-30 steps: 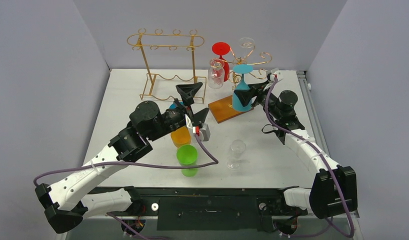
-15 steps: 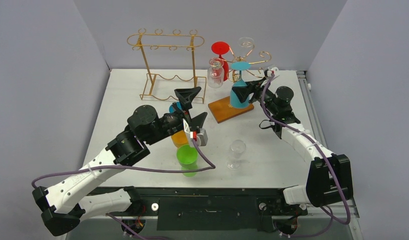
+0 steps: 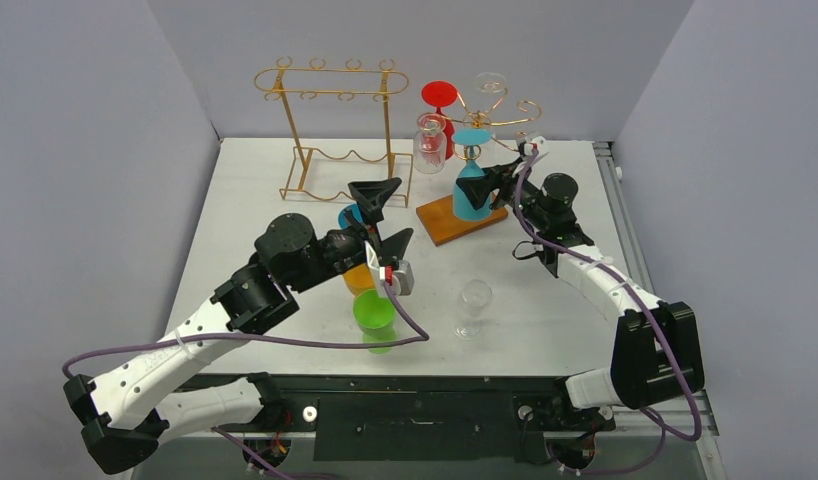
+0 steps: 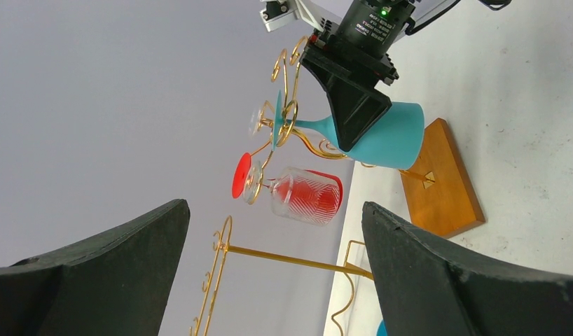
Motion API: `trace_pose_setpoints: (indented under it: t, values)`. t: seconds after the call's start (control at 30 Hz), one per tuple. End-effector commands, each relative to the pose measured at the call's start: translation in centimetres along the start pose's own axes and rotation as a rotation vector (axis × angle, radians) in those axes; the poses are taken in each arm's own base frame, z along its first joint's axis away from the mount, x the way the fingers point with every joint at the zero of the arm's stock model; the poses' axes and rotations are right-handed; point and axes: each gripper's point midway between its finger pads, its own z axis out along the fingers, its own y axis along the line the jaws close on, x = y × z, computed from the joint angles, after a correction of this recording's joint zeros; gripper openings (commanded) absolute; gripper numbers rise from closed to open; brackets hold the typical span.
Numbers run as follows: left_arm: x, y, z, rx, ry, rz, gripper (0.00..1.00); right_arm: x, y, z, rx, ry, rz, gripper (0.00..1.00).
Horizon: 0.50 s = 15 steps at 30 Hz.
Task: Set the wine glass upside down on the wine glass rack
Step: Turn the wine glass upside down at the wine rack.
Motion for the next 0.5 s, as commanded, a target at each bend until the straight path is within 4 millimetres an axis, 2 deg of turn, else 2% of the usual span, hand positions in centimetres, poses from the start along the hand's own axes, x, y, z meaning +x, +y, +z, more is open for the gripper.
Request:
trace_pose_setpoints:
  t: [0.0,0.23,0.47]
  values:
    - [-0.9,0.9,-0.5,-0.034,-0.033,-0.001,0.91,-3.7,1.8,0.2,-0.047,-0.114,-0.076,0.34]
    - [-1.0,1.0,-0.4,-0.034,-0.037,-0.001,0.91,-3.0,3.6,-0.1,-0.062,-0.111,-0.074,0.33]
    - [-1.3,1.0,-0.6,-0.028,-0.042,-0.001,0.91,-2.5,4.1,-0.9,-0.056,-0.117,-0.071,0.33]
